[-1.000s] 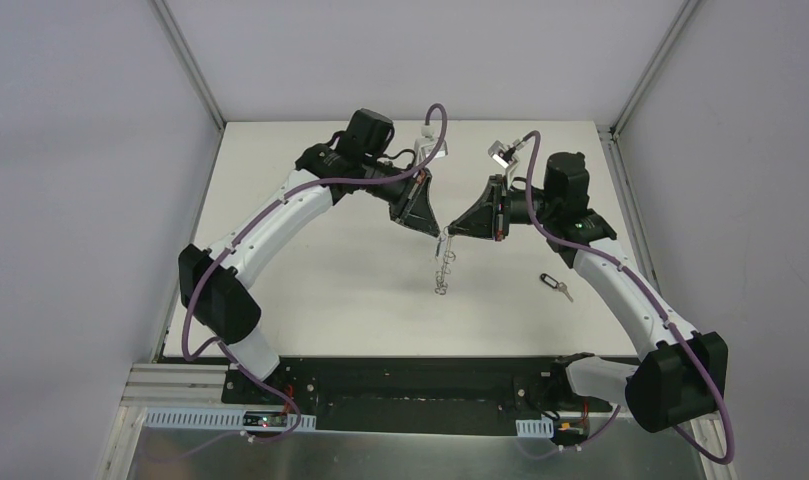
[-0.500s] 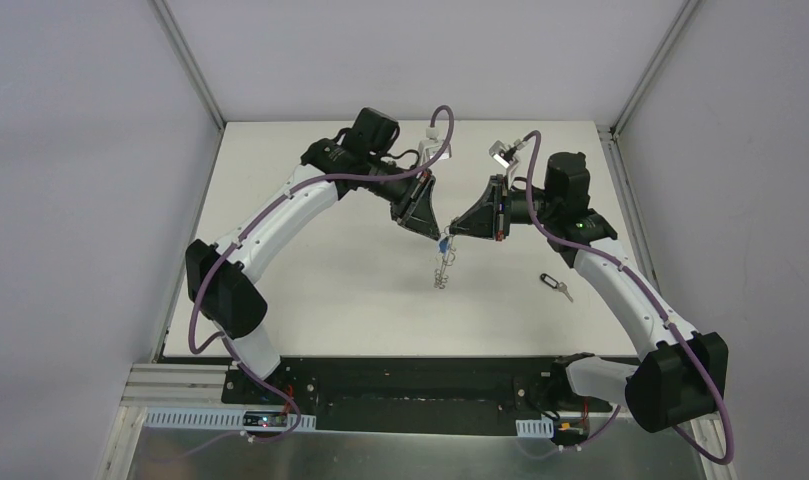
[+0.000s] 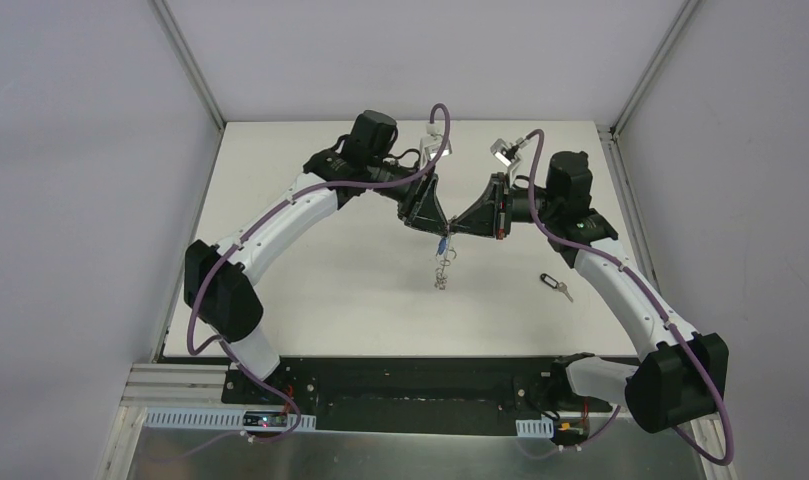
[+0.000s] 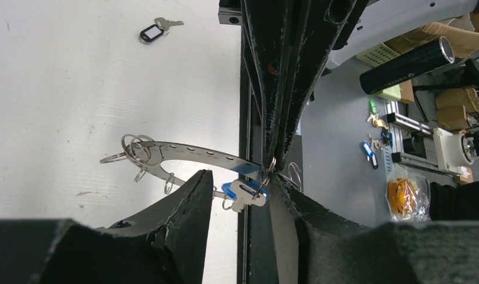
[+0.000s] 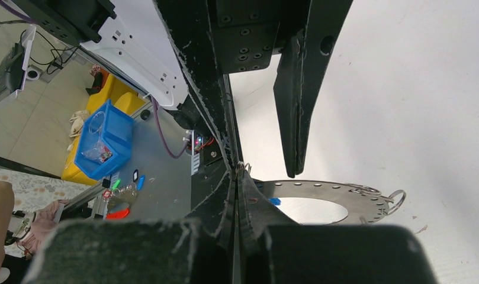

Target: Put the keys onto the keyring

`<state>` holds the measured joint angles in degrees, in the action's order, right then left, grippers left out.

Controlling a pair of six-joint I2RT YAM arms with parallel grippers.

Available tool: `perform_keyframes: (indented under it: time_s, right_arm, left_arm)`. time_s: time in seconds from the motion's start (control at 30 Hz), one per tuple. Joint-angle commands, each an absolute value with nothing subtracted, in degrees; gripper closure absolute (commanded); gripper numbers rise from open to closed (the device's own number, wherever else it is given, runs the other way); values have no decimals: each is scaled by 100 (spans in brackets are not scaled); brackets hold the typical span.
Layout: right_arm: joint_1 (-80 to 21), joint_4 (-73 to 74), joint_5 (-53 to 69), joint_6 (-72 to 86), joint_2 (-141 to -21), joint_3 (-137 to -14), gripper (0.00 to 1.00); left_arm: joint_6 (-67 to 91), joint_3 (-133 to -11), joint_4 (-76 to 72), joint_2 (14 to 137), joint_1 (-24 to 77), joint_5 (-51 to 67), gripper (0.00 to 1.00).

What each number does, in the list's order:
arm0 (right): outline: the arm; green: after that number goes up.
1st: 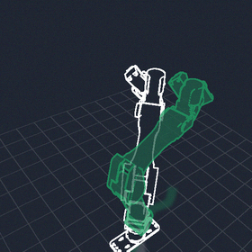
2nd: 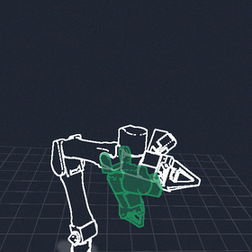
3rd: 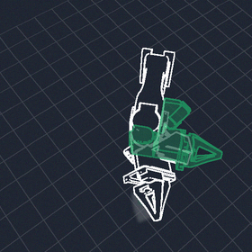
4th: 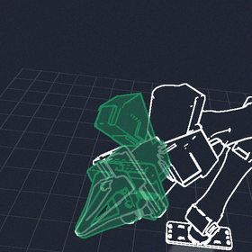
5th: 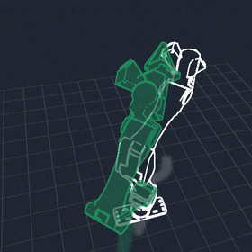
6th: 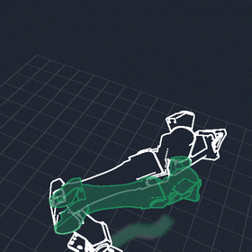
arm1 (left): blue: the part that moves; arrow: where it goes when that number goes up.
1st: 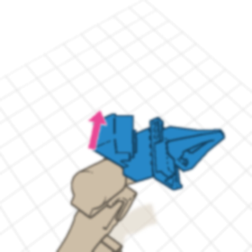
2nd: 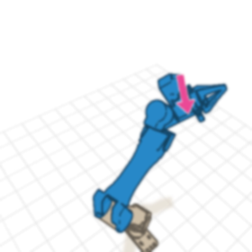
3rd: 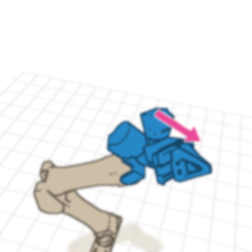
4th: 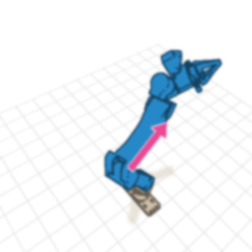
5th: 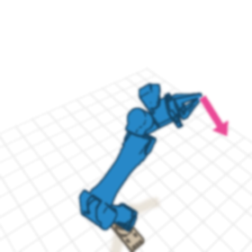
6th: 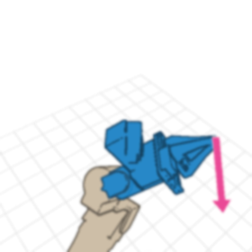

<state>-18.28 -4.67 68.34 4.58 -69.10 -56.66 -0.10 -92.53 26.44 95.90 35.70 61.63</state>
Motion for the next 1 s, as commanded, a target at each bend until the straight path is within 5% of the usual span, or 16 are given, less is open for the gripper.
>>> perform_keyframes:
  time_s: [0.0,0.3,0.4,0.57,0.77,0.97]
  right_arm:
    - [-1762,-968,7040,670,-6715,-5774,100]
    - [-1745,-1070,6980,729,-6750,-5732,100]
    - [-1736,-1064,6925,722,-6750,-5697,100]
    - [-1704,-745,6695,422,-6702,-5731,99]
    - [-1717,329,6461,-490,-6613,-6110,71]
    - [-1776,644,6526,-645,-6563,-6372,56]
  left_arm:
    - [321,-9036,1784,9241,3647,6548,62]
    - [529,-8789,1496,9146,3647,6646,84]
    - [794,-8797,1250,9154,3647,6658,98]
    - [842,-9257,2183,9234,3647,6378,100]
    - [-1036,-11369,5932,10038,3787,5304,100]
    - [-1141,-12264,7004,10493,3946,4777,100]
